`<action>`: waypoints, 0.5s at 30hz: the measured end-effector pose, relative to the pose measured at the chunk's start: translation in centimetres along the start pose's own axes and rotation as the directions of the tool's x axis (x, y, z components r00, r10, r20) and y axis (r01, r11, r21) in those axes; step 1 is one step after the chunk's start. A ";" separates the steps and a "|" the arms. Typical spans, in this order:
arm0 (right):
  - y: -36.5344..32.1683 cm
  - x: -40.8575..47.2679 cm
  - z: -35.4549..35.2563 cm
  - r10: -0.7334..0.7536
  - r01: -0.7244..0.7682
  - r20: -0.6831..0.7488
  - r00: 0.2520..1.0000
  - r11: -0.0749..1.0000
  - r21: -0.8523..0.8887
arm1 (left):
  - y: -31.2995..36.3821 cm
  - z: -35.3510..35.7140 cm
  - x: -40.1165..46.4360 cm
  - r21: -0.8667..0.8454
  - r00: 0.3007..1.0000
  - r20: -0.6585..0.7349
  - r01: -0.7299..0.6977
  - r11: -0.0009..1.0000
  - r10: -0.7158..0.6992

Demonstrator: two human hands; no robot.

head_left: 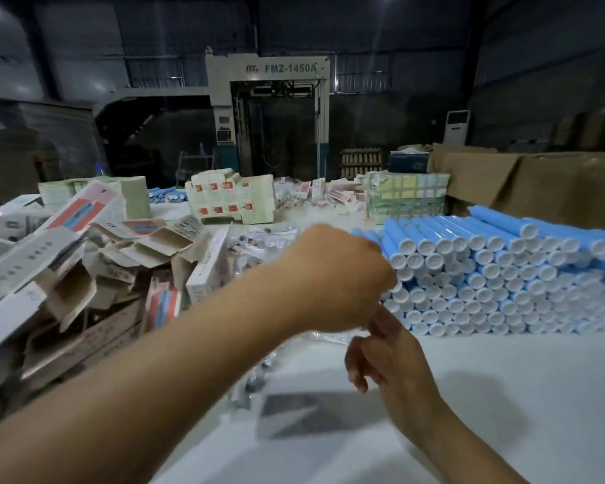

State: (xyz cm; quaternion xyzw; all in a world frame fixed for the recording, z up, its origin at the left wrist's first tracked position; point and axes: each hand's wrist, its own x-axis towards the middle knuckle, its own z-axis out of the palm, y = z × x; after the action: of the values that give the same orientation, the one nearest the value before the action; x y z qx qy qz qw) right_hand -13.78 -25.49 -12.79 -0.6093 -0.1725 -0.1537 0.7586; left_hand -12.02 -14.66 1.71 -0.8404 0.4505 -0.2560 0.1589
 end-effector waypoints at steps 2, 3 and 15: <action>-0.2 -0.3 0.0 0.047 -0.047 0.000 0.999 0.997 0.063 | 1.8 2.4 1.0 -0.048 0.992 0.127 -0.020 0.999 0.026; 0.0 -0.4 0.0 0.099 -0.096 -0.029 0.995 0.991 0.095 | 2.2 3.5 1.1 -0.092 0.991 0.134 -0.006 0.996 0.018; 1.7 -0.4 0.6 0.338 -0.322 -0.057 0.940 0.928 0.186 | 2.5 8.5 -1.5 -0.565 0.986 -0.060 0.094 0.820 -0.154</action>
State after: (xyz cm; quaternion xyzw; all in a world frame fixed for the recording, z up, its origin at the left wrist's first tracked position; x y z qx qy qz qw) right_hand -13.39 -24.55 -14.29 -0.5537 -0.0468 -0.0347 0.8306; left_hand -9.52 -14.47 -6.96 -0.8631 0.4576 -0.1655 -0.1350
